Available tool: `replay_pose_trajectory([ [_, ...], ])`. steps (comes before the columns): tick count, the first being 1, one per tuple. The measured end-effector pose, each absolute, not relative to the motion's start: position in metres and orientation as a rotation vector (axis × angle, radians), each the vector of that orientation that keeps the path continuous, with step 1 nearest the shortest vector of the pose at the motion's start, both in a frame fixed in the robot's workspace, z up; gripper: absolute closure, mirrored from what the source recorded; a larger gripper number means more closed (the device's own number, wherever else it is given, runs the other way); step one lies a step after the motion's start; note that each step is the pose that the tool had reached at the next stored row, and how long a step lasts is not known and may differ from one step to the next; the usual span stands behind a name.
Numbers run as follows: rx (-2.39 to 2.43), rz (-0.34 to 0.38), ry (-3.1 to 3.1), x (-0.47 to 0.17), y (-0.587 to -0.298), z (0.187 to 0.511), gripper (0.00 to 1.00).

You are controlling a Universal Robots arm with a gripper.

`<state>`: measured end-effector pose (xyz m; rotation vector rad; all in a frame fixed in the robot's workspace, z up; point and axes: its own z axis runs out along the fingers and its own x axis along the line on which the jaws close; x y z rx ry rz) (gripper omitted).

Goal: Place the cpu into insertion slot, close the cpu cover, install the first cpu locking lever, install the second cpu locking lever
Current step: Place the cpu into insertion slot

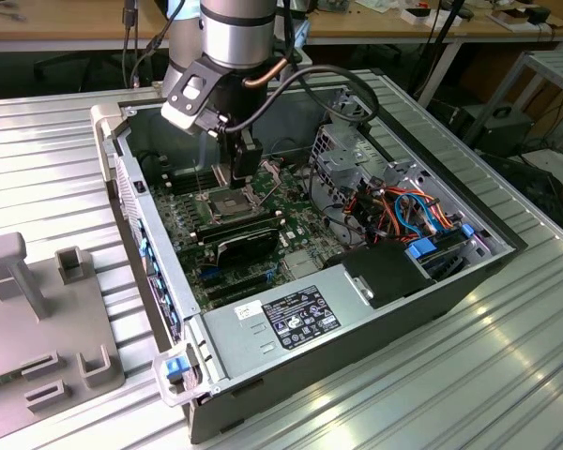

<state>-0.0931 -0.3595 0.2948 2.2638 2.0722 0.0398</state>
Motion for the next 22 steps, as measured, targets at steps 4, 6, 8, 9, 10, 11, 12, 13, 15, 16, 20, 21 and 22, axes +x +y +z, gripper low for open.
replay_pose_trajectory([
  [4, 2.264, 0.040, 2.072, -0.093, -0.359, 0.291, 0.45],
  [6, 2.264, 0.040, 2.072, -0.093, -0.359, 0.290, 0.45],
  [8, 2.264, 0.040, 2.072, -0.093, -0.359, 0.288, 0.45],
  [9, 2.264, 0.040, 2.072, -0.093, -0.359, 0.286, 0.45],
  [10, 2.264, 0.040, 2.072, -0.093, -0.359, 0.285, 0.45],
  [11, 2.264, 0.040, 2.072, -0.093, -0.359, 0.284, 0.45],
  [12, 2.264, 0.040, 2.072, -0.093, -0.359, 0.284, 0.45],
  [13, 2.264, 0.039, 2.072, -0.093, -0.359, 0.284, 0.45],
  [15, 2.264, 0.040, 2.072, -0.093, -0.359, 0.283, 0.45],
  [16, 2.264, 0.040, 2.072, -0.093, -0.359, 0.283, 0.45],
  [20, 2.264, 0.040, 2.072, -0.093, -0.359, 0.283, 0.45],
  [21, 2.264, 0.040, 2.072, -0.093, -0.359, 0.283, 0.45],
  [22, 2.264, 0.040, 2.072, -0.093, -0.359, 0.283, 0.45],
])
